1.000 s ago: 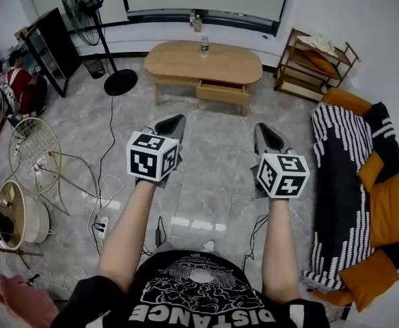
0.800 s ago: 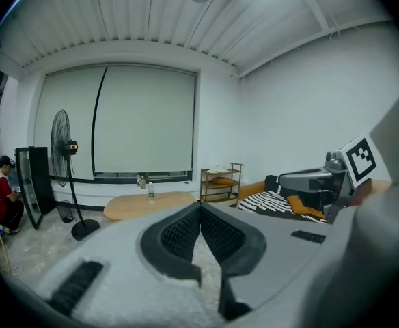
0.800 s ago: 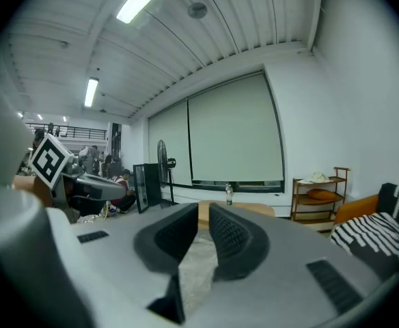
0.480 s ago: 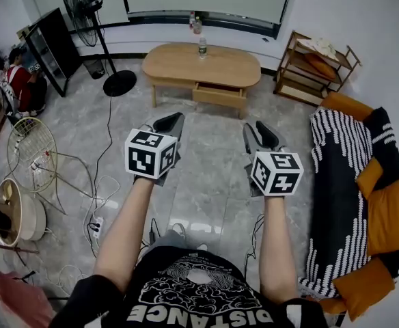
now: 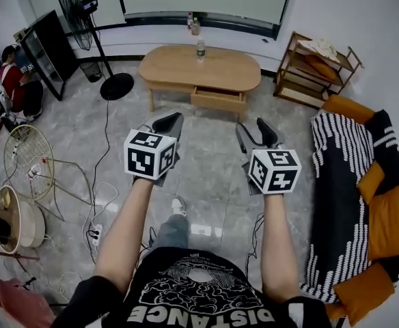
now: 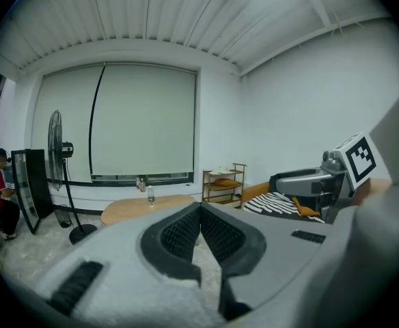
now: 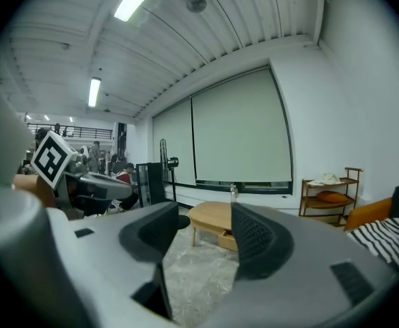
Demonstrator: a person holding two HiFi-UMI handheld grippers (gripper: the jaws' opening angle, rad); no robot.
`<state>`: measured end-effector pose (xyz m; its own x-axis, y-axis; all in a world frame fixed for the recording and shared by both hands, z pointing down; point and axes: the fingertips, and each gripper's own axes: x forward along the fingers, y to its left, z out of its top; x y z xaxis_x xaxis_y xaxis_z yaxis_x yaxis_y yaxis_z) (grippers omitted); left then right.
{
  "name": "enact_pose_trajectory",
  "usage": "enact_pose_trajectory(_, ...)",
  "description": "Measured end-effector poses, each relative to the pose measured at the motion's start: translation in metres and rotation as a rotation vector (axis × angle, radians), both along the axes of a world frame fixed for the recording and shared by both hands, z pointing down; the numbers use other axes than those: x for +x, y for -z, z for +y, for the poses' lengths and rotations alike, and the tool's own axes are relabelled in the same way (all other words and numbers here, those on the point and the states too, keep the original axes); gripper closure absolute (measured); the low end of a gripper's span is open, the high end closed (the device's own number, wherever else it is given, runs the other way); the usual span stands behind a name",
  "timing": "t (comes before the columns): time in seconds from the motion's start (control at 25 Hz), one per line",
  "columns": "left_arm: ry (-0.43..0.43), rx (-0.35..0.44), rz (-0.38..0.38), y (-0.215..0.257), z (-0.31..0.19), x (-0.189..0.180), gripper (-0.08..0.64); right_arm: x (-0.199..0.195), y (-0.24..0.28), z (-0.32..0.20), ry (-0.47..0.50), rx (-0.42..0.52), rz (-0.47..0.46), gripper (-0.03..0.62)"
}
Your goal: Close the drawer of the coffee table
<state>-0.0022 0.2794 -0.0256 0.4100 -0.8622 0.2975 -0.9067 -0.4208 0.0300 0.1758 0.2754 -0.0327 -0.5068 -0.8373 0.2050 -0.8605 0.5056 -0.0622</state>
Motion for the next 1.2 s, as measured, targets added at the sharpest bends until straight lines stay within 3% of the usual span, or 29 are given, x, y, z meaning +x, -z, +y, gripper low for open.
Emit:
enact_pose_trajectory(0.6,-0.060,-0.015,0.026,-0.016,-0.158,-0.062,0.558,-0.064,-0.009,-0.145,-0.051,-0.013,0.026,0.287)
enact_pose_trajectory(1.2,-0.112,-0.026,0.057,-0.006,-0.292,-0.127,0.558,-0.125,0.003,-0.268,-0.126,-0.033,0.038,0.275)
